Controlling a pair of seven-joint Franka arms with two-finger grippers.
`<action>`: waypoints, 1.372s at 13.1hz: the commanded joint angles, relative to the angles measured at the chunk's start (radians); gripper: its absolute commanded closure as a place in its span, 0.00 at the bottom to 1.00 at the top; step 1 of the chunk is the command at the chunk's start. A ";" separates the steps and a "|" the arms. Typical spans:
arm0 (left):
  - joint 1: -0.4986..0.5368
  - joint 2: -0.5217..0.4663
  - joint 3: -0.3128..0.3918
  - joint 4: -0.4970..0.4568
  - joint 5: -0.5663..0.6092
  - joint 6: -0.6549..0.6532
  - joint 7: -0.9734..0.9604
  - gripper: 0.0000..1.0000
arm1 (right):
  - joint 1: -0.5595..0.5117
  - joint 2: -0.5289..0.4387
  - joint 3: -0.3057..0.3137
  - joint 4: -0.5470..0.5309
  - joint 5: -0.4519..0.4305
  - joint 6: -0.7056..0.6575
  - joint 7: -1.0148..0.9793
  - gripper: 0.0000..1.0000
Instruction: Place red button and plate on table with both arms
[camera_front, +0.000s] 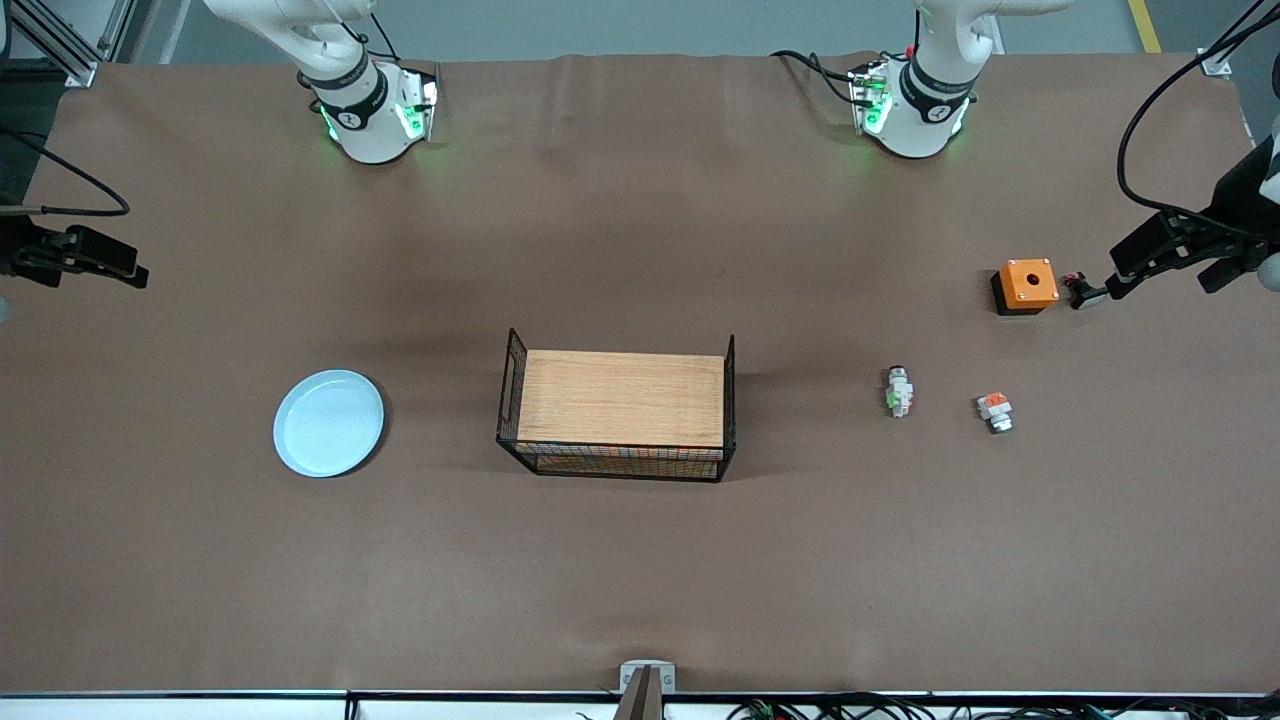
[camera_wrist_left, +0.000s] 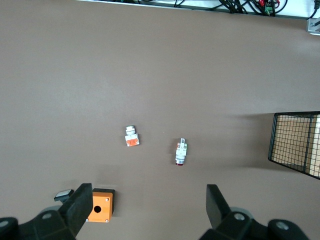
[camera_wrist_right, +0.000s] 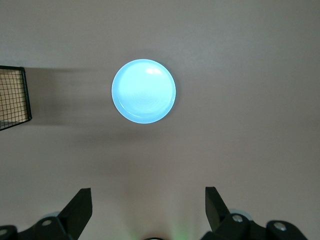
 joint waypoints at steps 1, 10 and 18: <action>0.005 0.004 -0.001 0.024 -0.017 -0.023 -0.002 0.00 | 0.003 0.029 -0.009 0.066 -0.017 -0.038 0.008 0.00; 0.005 0.002 -0.002 0.022 -0.017 -0.024 -0.005 0.00 | 0.000 -0.077 -0.007 0.023 0.016 -0.132 0.002 0.00; 0.007 0.004 -0.001 0.021 -0.017 -0.024 -0.005 0.00 | 0.034 -0.241 0.001 -0.171 0.005 -0.042 0.014 0.00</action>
